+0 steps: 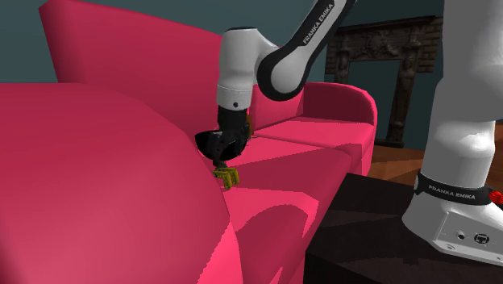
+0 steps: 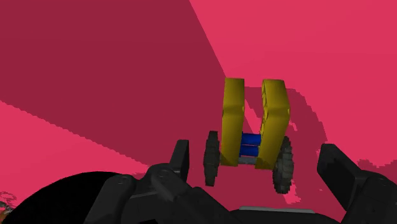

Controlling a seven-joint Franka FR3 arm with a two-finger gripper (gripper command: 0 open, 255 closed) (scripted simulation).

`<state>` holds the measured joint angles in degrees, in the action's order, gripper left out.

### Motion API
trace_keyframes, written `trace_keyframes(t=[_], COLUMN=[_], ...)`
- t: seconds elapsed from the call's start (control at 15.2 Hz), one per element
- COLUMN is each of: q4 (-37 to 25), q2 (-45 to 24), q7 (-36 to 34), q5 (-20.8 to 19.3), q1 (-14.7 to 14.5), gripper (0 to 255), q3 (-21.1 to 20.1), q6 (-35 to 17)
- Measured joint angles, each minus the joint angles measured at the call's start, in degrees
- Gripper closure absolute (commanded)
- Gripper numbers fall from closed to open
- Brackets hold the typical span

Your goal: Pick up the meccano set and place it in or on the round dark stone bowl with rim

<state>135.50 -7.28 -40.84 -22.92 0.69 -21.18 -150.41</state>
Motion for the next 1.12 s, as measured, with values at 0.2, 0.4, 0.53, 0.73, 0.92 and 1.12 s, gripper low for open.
trace_keyframes(t=[0.2,0.4,0.53,0.73,0.92,1.12], q4=[-1.3,-2.0,-2.5,-2.5,-2.6,-2.6], q2=[-3.1,-5.6,-7.1,-7.6,-7.6,-7.6], q7=[-2.8,-4.5,-5.7,-6.0,-6.1,-6.1], q5=[-3.1,-5.7,-7.2,-7.8,-7.9,-7.9], q1=[-0.7,-1.1,-1.6,-1.7,-1.7,-1.7], gripper=[0,0,0,0,0,255], q3=[0.9,2.0,2.7,3.0,3.0,3.0], q6=[-1.4,-2.9,-3.7,-4.1,-4.1,-4.1])
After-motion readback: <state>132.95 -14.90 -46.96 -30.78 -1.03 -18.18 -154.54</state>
